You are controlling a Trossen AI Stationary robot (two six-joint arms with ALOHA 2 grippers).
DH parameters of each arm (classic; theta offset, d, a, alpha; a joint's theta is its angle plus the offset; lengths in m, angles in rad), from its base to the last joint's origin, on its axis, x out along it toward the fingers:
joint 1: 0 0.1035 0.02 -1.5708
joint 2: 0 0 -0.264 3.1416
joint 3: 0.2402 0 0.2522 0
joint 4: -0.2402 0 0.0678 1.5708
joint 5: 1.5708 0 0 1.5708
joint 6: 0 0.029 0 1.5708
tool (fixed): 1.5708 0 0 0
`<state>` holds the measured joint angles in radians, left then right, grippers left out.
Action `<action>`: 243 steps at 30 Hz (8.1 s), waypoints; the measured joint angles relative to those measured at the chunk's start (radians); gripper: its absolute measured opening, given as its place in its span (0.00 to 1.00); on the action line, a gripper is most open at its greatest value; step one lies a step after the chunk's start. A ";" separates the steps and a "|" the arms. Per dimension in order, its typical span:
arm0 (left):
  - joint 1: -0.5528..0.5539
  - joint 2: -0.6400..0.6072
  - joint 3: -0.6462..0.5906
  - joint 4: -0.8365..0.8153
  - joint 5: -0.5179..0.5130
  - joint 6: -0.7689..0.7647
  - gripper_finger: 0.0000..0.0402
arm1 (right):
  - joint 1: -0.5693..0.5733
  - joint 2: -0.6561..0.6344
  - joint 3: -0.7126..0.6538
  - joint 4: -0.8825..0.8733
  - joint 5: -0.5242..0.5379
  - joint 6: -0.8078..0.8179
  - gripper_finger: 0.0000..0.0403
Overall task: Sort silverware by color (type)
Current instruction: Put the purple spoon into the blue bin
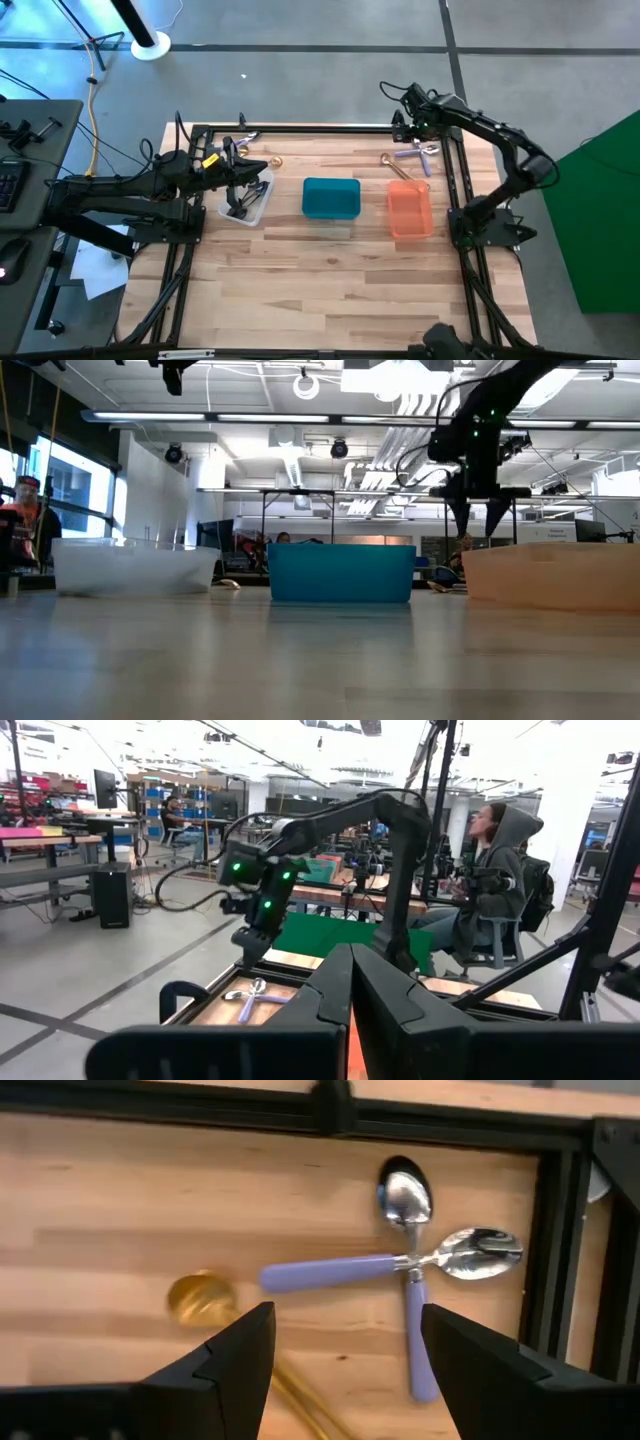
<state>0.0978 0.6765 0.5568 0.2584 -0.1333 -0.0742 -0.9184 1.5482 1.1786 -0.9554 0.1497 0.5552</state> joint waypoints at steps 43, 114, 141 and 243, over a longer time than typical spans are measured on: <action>0.041 -0.002 0.000 0.012 -0.011 0.031 0.00 | -0.111 0.208 -0.114 0.015 0.005 0.103 0.59; 0.041 -0.003 0.000 0.039 -0.003 0.052 0.00 | 0.021 0.028 -0.434 0.324 0.017 0.196 0.58; 0.041 -0.003 0.000 0.037 -0.007 0.052 0.00 | 0.009 -0.034 -0.440 0.409 0.132 0.332 0.59; 0.041 -0.003 0.000 0.026 -0.008 0.025 0.00 | 0.241 -0.125 -0.439 0.532 -0.053 0.270 0.08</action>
<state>0.1387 0.6735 0.5570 0.2841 -0.1413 -0.0490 -0.6778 1.4231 0.7391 -0.4235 0.0969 0.8247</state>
